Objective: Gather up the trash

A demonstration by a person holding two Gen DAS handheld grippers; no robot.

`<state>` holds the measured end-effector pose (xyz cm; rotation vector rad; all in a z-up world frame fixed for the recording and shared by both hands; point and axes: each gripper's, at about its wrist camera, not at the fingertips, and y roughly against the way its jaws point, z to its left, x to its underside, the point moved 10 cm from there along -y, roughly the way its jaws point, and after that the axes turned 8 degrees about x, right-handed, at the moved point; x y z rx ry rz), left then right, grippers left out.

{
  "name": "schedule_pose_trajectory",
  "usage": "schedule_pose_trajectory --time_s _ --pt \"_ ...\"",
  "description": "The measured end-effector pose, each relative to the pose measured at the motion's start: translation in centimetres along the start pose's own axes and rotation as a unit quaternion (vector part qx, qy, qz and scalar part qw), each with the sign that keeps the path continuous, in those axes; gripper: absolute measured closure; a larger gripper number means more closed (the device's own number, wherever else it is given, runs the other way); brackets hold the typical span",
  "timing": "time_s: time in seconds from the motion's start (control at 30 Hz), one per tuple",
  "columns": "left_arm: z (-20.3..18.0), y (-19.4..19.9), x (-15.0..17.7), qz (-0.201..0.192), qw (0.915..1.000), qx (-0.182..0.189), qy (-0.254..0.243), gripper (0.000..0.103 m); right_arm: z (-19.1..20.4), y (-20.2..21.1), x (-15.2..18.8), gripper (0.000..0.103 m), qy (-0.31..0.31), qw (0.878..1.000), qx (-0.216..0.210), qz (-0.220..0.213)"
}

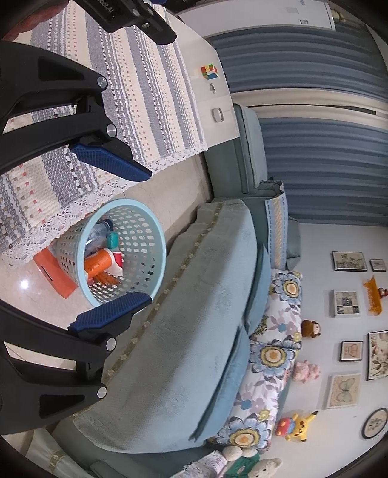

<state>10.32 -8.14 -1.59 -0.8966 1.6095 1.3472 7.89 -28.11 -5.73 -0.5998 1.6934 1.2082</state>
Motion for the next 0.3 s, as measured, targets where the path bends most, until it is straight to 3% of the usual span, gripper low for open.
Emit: schedule_pose_trajectory --time_s 0.3 --pt "0.78 -0.21 0.10 0.014 0.9997 -0.001 0.019 0.008 0.48 -0.11 -0.01 0.030 -0.002 1.000 -0.006 0.007"
